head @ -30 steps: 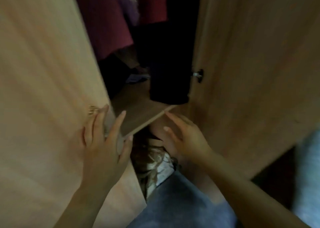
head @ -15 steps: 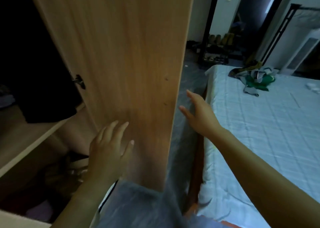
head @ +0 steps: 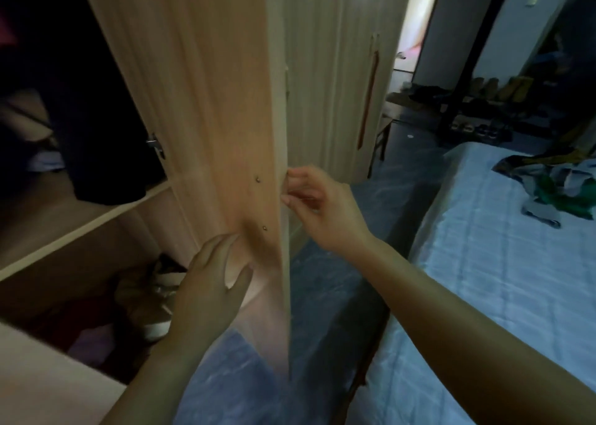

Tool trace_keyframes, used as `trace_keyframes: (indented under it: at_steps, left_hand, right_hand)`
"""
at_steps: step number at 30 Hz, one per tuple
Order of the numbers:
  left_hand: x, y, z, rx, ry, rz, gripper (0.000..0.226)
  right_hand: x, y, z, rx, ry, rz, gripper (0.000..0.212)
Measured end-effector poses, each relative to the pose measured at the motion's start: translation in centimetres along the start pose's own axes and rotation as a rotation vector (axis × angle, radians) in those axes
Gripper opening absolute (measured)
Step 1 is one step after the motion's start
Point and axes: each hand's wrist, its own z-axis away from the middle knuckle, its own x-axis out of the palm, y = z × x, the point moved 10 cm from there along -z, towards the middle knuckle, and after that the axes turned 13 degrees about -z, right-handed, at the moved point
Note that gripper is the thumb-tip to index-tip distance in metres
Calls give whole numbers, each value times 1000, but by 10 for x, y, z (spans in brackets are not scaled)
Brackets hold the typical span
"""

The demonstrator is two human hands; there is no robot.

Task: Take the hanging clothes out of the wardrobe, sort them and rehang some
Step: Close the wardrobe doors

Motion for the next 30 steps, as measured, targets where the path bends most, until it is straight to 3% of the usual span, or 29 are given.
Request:
trace_keyframes:
  at_steps: [7,16,20,24,30]
  left_hand:
    - [-51,-28,29,-89,131,-57,64]
    - [-112,-123,76,-325,270,-157,44]
    - [-147,-175,87,-362,309,-222,51]
    - [-184,-225,85,-378,325,-236,59]
    - [-265,-267,58,-239,498,-312,63]
  right_hand:
    - [91,-29,13,-70,-295,-115,23]
    - [219,-72,3,-255,-428,-152,40]
    - [275,-73,-9,-231,-415,-211,47]
    - [323,-59,-28,-187,-374,-183,74]
    - [383,-61,-47,-243,-296,-108,82]
